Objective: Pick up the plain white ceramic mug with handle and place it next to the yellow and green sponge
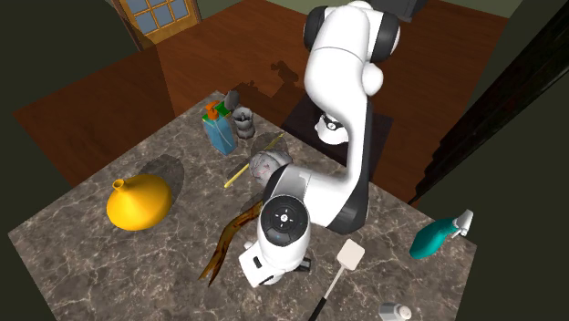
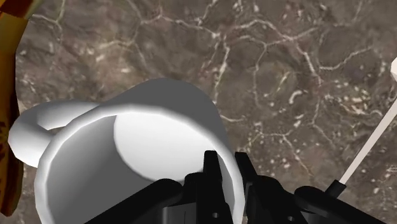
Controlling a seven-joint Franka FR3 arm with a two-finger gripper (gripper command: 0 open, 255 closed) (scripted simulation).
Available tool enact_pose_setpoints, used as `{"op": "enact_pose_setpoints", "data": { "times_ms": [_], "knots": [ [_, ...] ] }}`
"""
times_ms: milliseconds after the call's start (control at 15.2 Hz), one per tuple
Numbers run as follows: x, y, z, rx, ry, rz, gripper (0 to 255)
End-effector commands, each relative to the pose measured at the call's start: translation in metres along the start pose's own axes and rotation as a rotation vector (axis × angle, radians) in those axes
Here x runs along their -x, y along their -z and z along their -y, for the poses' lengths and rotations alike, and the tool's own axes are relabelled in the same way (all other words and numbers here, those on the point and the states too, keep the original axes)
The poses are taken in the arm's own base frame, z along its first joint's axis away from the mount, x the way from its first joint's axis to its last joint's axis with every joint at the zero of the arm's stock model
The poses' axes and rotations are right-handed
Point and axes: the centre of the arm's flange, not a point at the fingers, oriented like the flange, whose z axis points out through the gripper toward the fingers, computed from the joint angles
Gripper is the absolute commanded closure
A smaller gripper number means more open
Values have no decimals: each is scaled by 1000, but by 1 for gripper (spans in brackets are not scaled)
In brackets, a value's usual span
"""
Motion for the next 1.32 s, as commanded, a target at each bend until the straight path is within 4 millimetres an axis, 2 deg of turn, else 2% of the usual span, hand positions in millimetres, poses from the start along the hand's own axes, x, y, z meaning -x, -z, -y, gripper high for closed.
{"op": "enact_pose_setpoints", "data": {
  "times_ms": [0,1254],
  "knots": [
    [0,10,1,0,0,0,255],
    [-3,110,1,0,0,0,255]
  ]
}}
